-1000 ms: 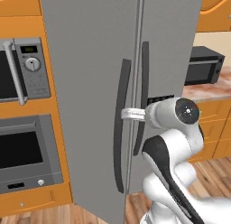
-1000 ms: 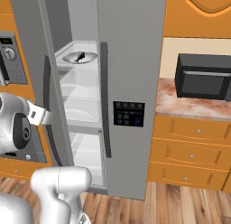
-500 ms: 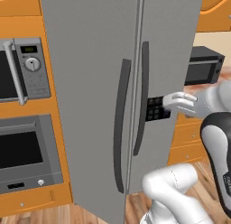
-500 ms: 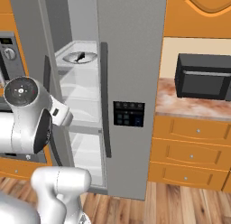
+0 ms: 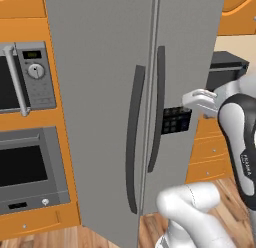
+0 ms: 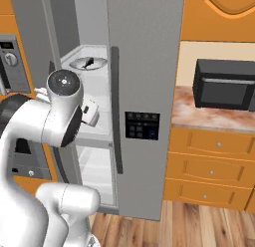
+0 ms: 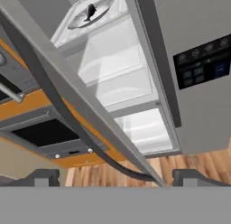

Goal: Retrieve the fish from the fridge and place it on the saucepan with marinade on the stove.

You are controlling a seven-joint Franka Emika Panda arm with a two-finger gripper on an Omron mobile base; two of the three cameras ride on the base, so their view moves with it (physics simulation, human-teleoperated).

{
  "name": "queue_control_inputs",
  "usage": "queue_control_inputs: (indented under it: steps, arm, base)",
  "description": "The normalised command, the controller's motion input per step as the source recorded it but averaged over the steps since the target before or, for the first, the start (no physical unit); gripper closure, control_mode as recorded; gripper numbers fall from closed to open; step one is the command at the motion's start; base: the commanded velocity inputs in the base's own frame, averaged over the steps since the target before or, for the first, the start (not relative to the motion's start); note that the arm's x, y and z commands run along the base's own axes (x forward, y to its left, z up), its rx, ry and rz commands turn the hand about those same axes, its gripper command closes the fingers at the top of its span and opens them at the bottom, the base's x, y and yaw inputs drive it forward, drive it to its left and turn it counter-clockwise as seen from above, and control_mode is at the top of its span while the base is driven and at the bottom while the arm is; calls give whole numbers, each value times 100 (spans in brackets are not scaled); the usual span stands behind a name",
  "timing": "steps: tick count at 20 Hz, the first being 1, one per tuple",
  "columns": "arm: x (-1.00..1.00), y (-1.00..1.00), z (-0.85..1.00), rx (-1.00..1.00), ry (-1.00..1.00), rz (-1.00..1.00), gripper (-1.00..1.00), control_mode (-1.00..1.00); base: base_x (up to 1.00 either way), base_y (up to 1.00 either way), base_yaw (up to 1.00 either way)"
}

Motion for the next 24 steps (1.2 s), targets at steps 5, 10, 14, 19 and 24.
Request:
queue_control_inputs:
  steps: [5,10,14,19,24]
  arm:
    - [91,0,-14,1,1,4,-100,-100]
    - [93,1,-22,2,3,5,-100,-100]
    - [85,18,-27,1,0,11,-100,-100]
    - [68,37,-25,0,0,14,-100,-100]
    - [49,41,-16,0,0,13,-100,-100]
  base:
    - [0,0,0]
    - [0,0,0]
    - [0,0,0]
    - [0,0,0]
    - [0,0,0]
